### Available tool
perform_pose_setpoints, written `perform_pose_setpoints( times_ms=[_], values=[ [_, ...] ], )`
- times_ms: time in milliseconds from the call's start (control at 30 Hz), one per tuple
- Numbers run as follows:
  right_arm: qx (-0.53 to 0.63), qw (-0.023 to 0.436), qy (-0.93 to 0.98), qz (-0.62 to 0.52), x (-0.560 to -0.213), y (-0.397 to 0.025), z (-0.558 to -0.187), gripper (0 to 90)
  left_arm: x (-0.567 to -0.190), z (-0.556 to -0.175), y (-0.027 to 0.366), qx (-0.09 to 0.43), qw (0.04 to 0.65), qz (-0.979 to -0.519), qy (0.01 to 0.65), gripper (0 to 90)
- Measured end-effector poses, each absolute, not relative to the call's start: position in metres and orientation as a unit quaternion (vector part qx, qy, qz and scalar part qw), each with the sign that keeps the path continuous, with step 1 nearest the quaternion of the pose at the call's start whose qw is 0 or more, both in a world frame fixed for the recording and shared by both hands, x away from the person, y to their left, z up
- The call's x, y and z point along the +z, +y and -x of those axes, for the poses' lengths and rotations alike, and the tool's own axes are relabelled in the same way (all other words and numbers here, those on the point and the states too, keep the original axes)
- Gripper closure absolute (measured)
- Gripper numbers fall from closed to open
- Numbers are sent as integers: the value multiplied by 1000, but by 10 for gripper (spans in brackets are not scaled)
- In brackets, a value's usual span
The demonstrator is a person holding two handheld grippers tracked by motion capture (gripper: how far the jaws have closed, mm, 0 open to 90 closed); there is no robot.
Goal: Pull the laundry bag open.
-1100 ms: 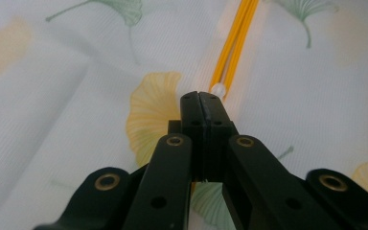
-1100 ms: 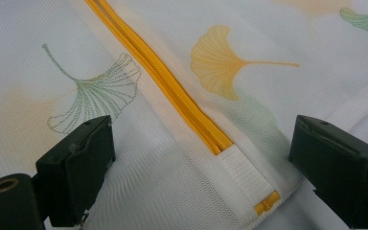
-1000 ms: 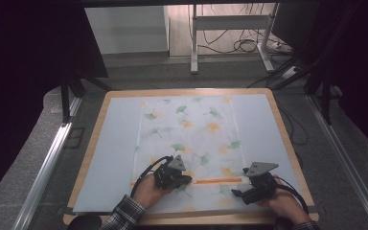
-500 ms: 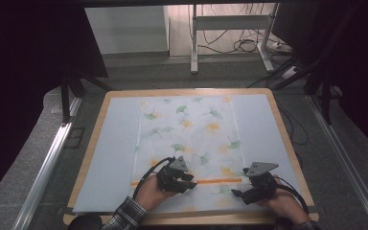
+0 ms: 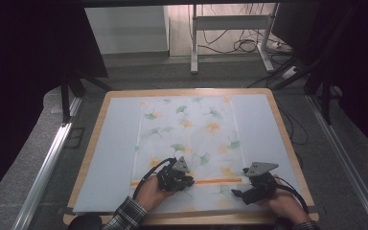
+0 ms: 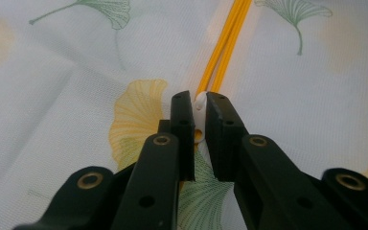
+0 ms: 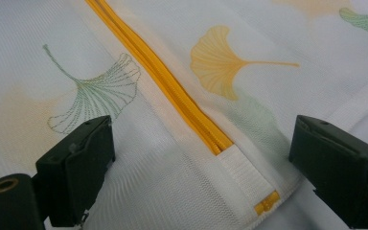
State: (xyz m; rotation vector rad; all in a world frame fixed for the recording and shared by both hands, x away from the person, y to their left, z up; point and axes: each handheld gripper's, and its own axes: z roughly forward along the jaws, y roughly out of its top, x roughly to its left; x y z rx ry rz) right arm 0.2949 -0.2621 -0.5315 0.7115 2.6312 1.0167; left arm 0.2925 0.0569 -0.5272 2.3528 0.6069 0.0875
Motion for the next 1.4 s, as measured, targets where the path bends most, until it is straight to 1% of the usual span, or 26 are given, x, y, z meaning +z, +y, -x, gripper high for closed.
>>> perform_pose_setpoints(
  times_ms=[200, 367, 400, 433, 600, 733, 967, 1167, 1200, 1267, 1333, 1400],
  values=[
    [347, 116, 898, -243, -532, -262, -295, 85, -525, -290, 55, 46, 335, -915, 221, 838],
    [347, 116, 898, -243, -531, -262, -295, 85, -523, -293, 61, 25, 353, -906, 232, 843],
    [347, 116, 899, -243, -531, -262, -295, 85, -522, -293, 63, 23, 358, -904, 231, 900],
    [347, 116, 899, -243, -531, -262, -295, 85, -521, -294, 65, 17, 365, -901, 235, 900],
    [346, 116, 899, -243, -531, -262, -295, 85, -522, -292, 63, 25, 353, -908, 225, 900],
    [346, 116, 899, -243, -531, -262, -295, 85, -522, -293, 64, 19, 359, -904, 232, 900],
    [346, 116, 899, -243, -531, -262, -295, 85, -525, -292, 62, 17, 356, -907, 227, 900],
    [346, 116, 899, -244, -531, -262, -295, 85, -530, -290, 59, 16, 362, -904, 227, 875],
    [346, 116, 898, -244, -531, -262, -295, 85, -530, -290, 59, 15, 361, -904, 227, 855],
    [346, 116, 899, -244, -531, -262, -295, 85, -530, -289, 58, 21, 361, -904, 228, 864],
    [346, 116, 899, -244, -531, -262, -295, 85, -530, -289, 59, 20, 361, -903, 232, 898],
    [346, 116, 899, -244, -531, -262, -295, 85, -529, -289, 59, 27, 356, -905, 230, 900]
  ],
)
